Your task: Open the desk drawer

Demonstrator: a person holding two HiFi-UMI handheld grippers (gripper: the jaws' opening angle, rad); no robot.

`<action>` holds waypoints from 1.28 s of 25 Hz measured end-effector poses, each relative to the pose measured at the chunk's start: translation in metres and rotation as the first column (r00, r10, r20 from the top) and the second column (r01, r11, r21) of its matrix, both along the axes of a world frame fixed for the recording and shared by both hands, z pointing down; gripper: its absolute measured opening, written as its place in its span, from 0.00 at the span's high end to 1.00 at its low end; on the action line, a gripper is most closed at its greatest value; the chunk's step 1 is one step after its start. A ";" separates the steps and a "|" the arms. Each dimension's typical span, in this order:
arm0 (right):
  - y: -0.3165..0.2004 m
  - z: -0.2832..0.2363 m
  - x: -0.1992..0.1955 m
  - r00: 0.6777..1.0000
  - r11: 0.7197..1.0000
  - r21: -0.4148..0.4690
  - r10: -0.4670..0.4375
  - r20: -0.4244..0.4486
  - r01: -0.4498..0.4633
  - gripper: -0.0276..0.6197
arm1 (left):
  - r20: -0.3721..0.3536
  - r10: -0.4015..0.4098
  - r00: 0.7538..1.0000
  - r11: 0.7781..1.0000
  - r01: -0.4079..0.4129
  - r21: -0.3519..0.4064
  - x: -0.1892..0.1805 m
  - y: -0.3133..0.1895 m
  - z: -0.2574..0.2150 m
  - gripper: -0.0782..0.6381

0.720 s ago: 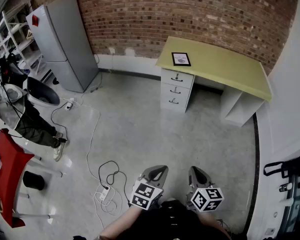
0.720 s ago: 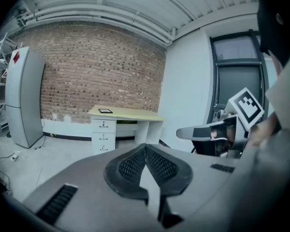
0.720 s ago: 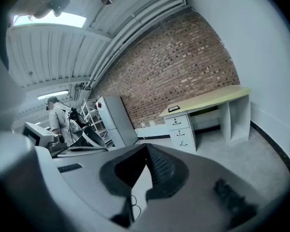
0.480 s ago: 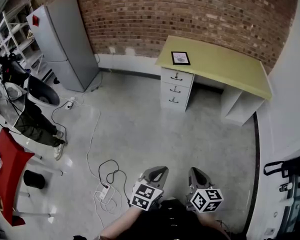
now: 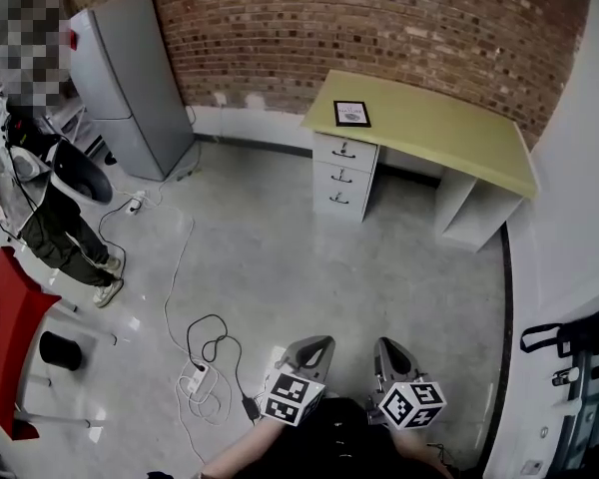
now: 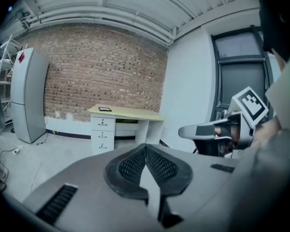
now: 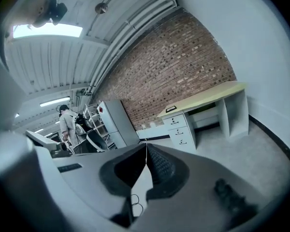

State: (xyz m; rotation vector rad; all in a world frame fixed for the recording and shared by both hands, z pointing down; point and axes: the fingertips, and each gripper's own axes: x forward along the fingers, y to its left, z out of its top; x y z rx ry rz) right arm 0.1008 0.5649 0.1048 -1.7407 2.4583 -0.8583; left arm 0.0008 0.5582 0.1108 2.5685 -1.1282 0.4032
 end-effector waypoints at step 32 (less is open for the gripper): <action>-0.137 0.021 0.031 0.998 0.994 -0.090 0.056 0.021 -0.054 0.94 | 0.005 -0.019 1.000 0.998 0.019 -0.054 0.013 -0.154 0.009 0.88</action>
